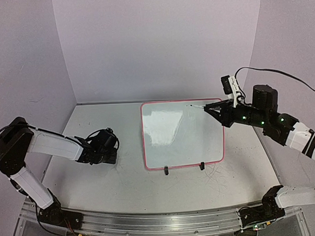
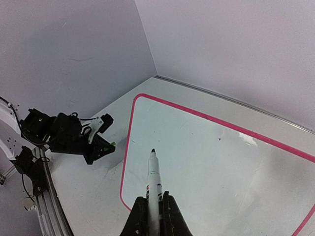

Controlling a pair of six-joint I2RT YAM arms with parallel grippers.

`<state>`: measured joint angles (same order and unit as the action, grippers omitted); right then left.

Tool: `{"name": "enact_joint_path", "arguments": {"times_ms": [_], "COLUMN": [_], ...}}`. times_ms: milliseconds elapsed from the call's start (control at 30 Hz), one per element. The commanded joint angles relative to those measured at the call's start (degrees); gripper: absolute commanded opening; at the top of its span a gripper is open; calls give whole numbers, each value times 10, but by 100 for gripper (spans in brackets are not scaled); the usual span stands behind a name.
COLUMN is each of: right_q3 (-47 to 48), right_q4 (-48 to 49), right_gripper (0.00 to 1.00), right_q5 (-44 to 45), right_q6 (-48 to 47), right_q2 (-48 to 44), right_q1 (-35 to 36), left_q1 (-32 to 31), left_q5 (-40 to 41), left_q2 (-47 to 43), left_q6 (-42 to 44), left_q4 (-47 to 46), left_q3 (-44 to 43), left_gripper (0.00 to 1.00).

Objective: Write a sentence on the whiteboard
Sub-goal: Place the pen cap at the center of the board.

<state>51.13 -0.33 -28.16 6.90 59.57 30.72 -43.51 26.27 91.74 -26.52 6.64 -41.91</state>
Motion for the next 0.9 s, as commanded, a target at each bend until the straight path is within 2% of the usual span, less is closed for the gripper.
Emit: {"name": "enact_joint_path", "arguments": {"times_ms": [0,133,267,433,633,800,867], "right_q3": [3,-13,-24,-48,-72,-64,-58], "right_q4": [49,58,64,84,126,125,123], "right_gripper": [0,0,0,0,0,0,0], "right_q5": [3,39,64,126,115,102,88], "right_q6": [18,36,44,67,97,95,86], "right_q2": [-9,-23,-38,-77,-100,-87,-78], "right_q1": [1,1,1,0,0,0,0], "left_q1": [-1,-2,-1,-1,10,38,53], "left_q5": [34,21,17,24,-3,-109,-197], "left_q2": [17,39,30,-29,-107,-169,-192], "left_q6": [-48,-45,-41,-23,-8,-1,12], "left_q4": [-4,-5,-7,-7,5,2,-33], "left_q3": [-17,-18,-10,-1,-17,-38,-39], "left_gripper": [2,6,21,41,61,74,77]}}
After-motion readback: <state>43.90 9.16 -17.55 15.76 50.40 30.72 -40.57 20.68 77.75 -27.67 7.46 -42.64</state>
